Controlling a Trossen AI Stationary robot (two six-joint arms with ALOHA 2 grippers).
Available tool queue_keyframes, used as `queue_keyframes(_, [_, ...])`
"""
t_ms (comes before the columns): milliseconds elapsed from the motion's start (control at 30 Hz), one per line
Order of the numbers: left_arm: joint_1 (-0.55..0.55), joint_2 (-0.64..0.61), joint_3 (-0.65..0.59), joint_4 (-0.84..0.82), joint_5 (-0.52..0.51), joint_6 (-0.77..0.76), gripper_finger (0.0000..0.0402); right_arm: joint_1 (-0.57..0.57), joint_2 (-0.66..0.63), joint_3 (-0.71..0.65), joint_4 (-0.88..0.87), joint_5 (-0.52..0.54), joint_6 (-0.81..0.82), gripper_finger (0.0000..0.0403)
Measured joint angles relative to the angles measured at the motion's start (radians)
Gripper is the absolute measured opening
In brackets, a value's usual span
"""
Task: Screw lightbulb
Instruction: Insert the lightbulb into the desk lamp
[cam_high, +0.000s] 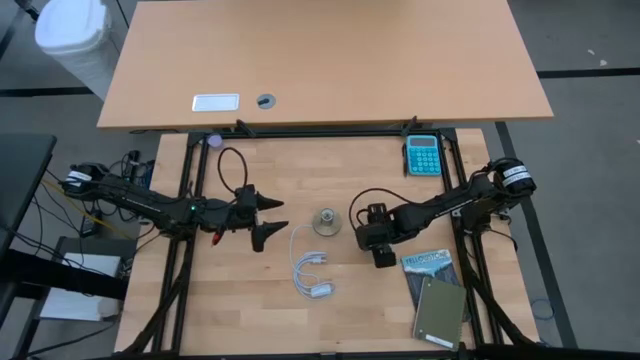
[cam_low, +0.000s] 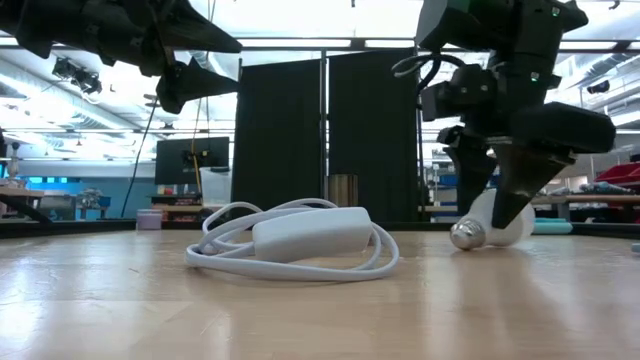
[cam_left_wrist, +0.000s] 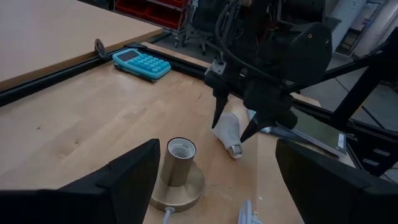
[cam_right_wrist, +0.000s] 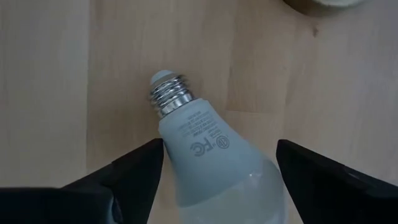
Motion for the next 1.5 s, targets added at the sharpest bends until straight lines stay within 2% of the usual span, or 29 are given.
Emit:
queue_keyframes(500, [0.0, 0.0, 0.0, -0.019, 0.027, 0.001, 0.0326, -0.02, 0.0, 0.0, -0.001, 0.0, 0.538, 0.0307])
queue_keyframes(600, [0.0, 0.0, 0.0, -0.02, 0.027, 0.002, 0.0326, -0.032, 0.0, 0.0, 0.0, 0.0, 0.586, 0.0307])
queue_keyframes(900, [0.0, 0.0, 0.0, -0.024, 0.064, 0.002, 0.0326, -0.044, 0.0, 0.0, 0.099, 0.038, 0.474, 0.0314])
queue_keyframes(1100, [0.0, 0.0, 0.0, -0.024, 0.087, 0.002, 0.0326, -0.039, -0.006, 0.0, 0.097, 0.114, 0.315, 0.0337])
queue_keyframes(1200, [0.0, 0.0, 0.0, -0.024, 0.087, 0.002, 0.0326, -0.038, -0.055, -0.025, 0.132, 0.147, 0.225, 0.0347])
queue_keyframes(1333, [0.0, 0.0, 0.0, -0.024, 0.087, 0.001, 0.0326, -0.034, -0.198, -0.147, 0.307, 0.144, 0.139, 0.035])
queue_keyframes(1500, [0.0, 0.0, 0.0, -0.024, 0.073, 0.001, 0.0326, -0.05, -0.38, -0.402, 0.573, 0.016, 0.07, 0.0348])
